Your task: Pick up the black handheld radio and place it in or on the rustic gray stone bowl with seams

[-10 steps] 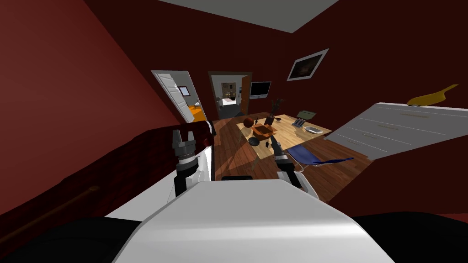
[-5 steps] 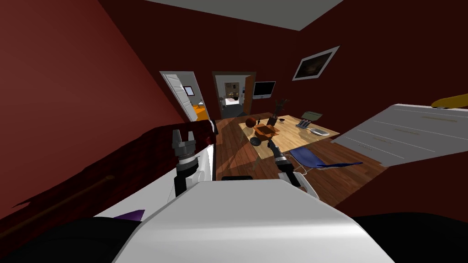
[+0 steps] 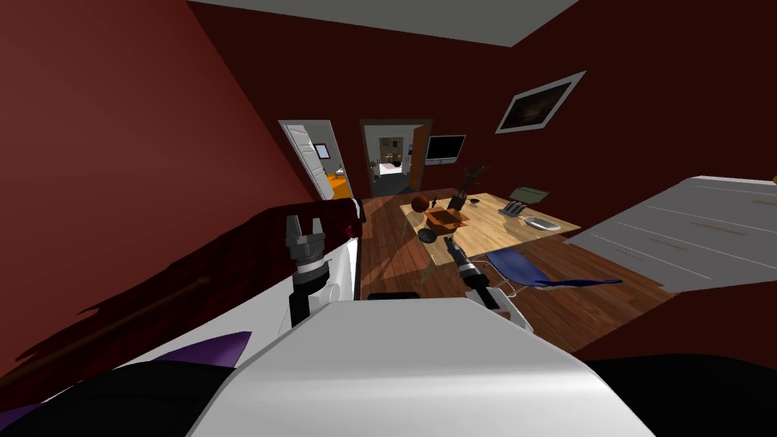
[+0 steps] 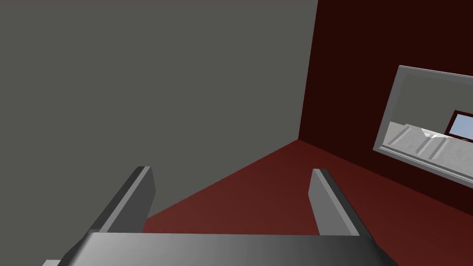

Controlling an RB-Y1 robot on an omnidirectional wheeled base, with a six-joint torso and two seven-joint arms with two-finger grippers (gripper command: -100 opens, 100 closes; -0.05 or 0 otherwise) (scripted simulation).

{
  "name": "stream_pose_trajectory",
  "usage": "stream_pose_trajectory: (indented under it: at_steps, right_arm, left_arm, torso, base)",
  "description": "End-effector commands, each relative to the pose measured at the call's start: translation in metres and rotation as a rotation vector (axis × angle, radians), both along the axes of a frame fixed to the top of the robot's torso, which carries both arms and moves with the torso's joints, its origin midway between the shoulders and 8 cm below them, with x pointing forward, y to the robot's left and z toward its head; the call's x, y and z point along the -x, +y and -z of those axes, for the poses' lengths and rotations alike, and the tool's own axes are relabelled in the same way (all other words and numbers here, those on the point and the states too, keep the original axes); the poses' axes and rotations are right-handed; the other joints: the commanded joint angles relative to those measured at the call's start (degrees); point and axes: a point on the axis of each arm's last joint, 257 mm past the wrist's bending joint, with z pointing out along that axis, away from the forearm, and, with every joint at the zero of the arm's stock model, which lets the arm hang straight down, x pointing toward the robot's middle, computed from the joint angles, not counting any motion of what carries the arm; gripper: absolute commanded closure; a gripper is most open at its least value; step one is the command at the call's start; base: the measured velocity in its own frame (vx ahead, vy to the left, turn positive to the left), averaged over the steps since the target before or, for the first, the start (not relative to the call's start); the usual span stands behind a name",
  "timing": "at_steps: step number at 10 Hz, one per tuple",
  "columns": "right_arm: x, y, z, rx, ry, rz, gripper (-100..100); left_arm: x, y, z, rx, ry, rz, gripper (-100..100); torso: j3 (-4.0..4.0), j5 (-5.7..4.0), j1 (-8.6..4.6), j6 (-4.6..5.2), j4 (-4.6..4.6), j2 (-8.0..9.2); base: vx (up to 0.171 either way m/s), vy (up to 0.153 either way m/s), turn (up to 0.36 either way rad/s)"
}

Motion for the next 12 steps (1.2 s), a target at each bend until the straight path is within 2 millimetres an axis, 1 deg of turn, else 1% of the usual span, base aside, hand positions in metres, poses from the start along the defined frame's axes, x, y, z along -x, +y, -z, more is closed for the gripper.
stream_pose_trajectory:
  at_steps: [1, 2, 3, 4, 7, 8, 9, 12]
  right_arm:
    - [0.000, -0.009, 0.021, 0.055, 0.049, 0.006, -100]
    - [0.003, -0.013, 0.030, 0.053, 0.069, 0.013, -100]
    - [0.003, -0.013, 0.030, 0.053, 0.069, 0.013, -100]
    - [0.003, -0.021, 0.044, 0.101, 0.103, 0.014, -100]
    - [0.008, -0.034, 0.069, 0.147, 0.163, 0.024, -100]
    - [0.008, -0.034, 0.069, 0.147, 0.163, 0.024, -100]
    - [0.010, -0.045, 0.084, 0.196, 0.203, 0.027, -100]
    - [0.011, -0.046, 0.087, 0.196, 0.209, 0.029, -100]
  left_arm:
    - [0.000, 0.000, 0.000, 0.000, 0.000, 0.000, 0]
    - [0.000, 0.000, 0.000, 0.000, 0.000, 0.000, 0]
    - [0.000, 0.000, 0.000, 0.000, 0.000, 0.000, 0]
    - [0.000, 0.000, 0.000, 0.000, 0.000, 0.000, 0]
    - [0.000, 0.000, 0.000, 0.000, 0.000, 0.000, 0]
    - [0.000, 0.000, 0.000, 0.000, 0.000, 0.000, 0]
    - [0.000, 0.000, 0.000, 0.000, 0.000, 0.000, 0]
    - [0.000, 0.000, 0.000, 0.000, 0.000, 0.000, 0]
  torso:
    - [0.00, 0.00, 0.00, 0.00, 0.00, 0.00]
    - [-0.03, 0.02, 0.06, -0.02, -0.01, -0.05]
    - [-0.03, 0.02, 0.06, 0.00, -0.01, -0.05]
    - [-0.02, 0.01, 0.00, 0.00, -0.01, -0.02]
    - [-0.03, 0.02, 0.04, -0.01, -0.01, -0.06]
    - [-0.03, 0.01, 0.02, 0.00, -0.01, -0.05]
    - [-0.02, 0.02, 0.07, 0.00, -0.01, -0.04]
    - [-0.02, -0.01, -0.09, 0.01, -0.01, -0.03]
  base:
    - [0.016, 0.018, 0.083]
    - [0.012, 0.009, 0.062]
    - [0.001, -0.011, 0.006]
    - [0.009, -0.009, 0.046]
    - [0.011, 0.003, 0.056]
    - [0.008, 0.012, 0.039]
    - [0.011, -0.011, 0.056]
    - [0.004, -0.026, 0.021]
